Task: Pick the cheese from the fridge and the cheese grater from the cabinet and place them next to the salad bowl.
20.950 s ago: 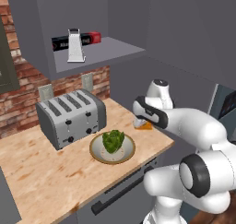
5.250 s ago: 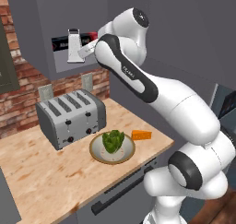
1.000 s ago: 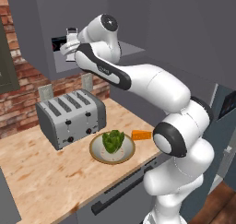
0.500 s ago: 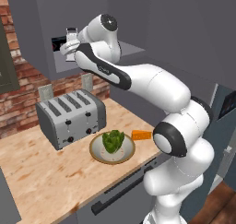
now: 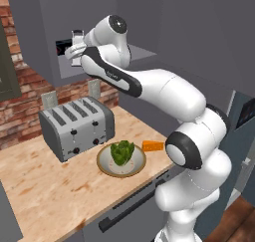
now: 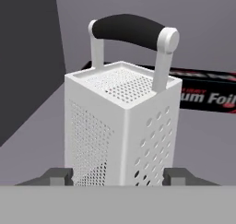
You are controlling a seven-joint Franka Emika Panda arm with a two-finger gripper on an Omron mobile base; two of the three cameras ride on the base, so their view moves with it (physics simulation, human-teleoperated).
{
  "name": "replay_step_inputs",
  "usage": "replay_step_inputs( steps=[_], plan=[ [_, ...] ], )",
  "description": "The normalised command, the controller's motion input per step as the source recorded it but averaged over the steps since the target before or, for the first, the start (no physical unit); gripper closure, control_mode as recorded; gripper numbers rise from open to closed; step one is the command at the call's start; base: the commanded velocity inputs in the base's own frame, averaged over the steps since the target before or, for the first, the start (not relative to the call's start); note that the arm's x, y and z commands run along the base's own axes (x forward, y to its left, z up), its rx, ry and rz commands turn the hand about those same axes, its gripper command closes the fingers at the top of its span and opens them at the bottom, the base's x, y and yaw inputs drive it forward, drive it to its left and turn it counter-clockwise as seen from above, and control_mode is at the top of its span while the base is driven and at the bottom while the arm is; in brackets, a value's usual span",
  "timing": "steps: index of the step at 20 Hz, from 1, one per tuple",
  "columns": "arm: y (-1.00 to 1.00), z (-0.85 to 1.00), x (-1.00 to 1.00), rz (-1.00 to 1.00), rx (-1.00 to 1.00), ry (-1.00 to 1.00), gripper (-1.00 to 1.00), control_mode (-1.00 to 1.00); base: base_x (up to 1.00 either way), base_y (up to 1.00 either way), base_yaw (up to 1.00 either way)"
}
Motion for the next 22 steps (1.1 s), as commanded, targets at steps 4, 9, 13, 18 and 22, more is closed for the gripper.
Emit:
replay_step_inputs(
  steps=[4, 9, 13, 18, 22],
  plan=[
    [0.0, 0.0, -0.16, 0.0, 0.0, 0.0, 1.0, -1.0, 0.0, 0.0, 0.0],
    [-0.01, 0.0, -0.67, 0.0, 0.01, -0.04, 1.0, -1.0, 0.0, 0.0, 0.0],
    [-0.2, 0.0, -0.88, -0.01, 0.03, -0.1, 1.0, -1.0, 0.0, 0.0, 0.0],
    [-0.36, 0.0, -0.85, -0.06, 0.02, -0.12, 1.0, -1.0, 0.0, 0.0, 0.0],
    [-0.42, 0.01, -0.61, -0.09, 0.0, -0.02, 1.0, -1.0, 0.0, 0.0, 0.0]
  ],
)
